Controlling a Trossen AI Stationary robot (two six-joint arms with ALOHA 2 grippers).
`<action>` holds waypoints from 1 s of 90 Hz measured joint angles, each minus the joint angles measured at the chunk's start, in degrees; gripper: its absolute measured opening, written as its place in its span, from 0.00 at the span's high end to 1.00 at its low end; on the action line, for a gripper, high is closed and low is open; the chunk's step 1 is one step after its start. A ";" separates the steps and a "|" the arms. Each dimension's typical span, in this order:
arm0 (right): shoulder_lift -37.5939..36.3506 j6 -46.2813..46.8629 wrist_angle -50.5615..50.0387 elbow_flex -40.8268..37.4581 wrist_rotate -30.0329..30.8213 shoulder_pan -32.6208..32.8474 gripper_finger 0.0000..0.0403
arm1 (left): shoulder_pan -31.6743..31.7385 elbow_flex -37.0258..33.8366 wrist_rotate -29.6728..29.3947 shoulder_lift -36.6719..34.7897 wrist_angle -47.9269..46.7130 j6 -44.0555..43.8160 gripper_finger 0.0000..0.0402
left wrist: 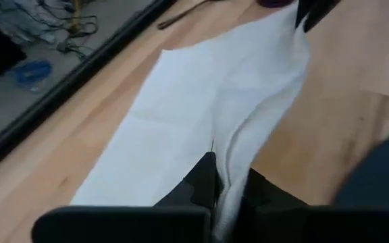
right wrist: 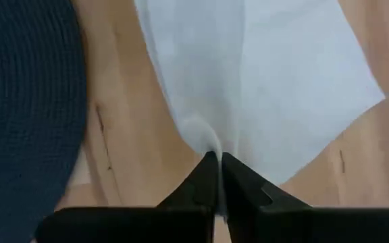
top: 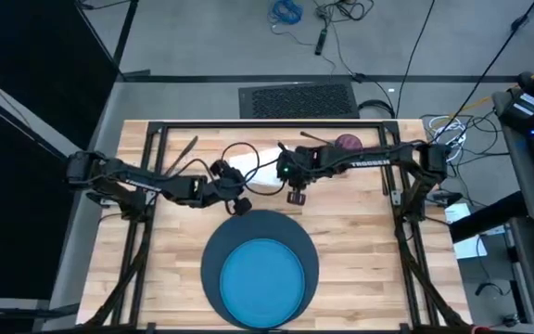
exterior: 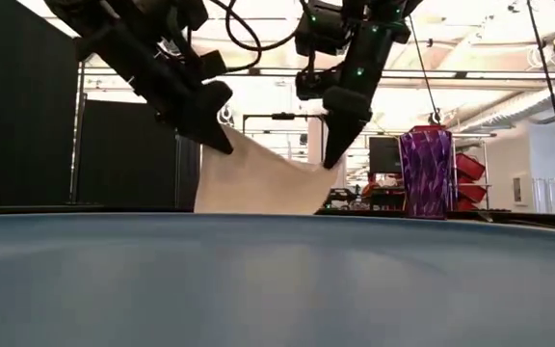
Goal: Set table place
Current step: Fold the white napkin
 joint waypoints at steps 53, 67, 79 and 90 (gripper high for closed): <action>0.00 1.05 -2.80 0.02 -3.44 2.02 1.00 | -4.62 0.00 6.30 0.00 -3.93 -3.23 1.00; 0.00 -0.24 -1.45 0.02 -4.95 -0.74 1.00 | -3.16 -0.17 8.38 1.00 -1.75 -4.63 1.00; 0.00 -1.82 -0.08 0.02 -7.37 -3.38 1.00 | -1.84 -0.42 10.50 2.34 0.08 -4.65 1.00; 0.00 -2.66 1.95 0.02 -7.42 -5.76 1.00 | -0.01 -0.42 11.45 2.78 0.42 -4.63 1.00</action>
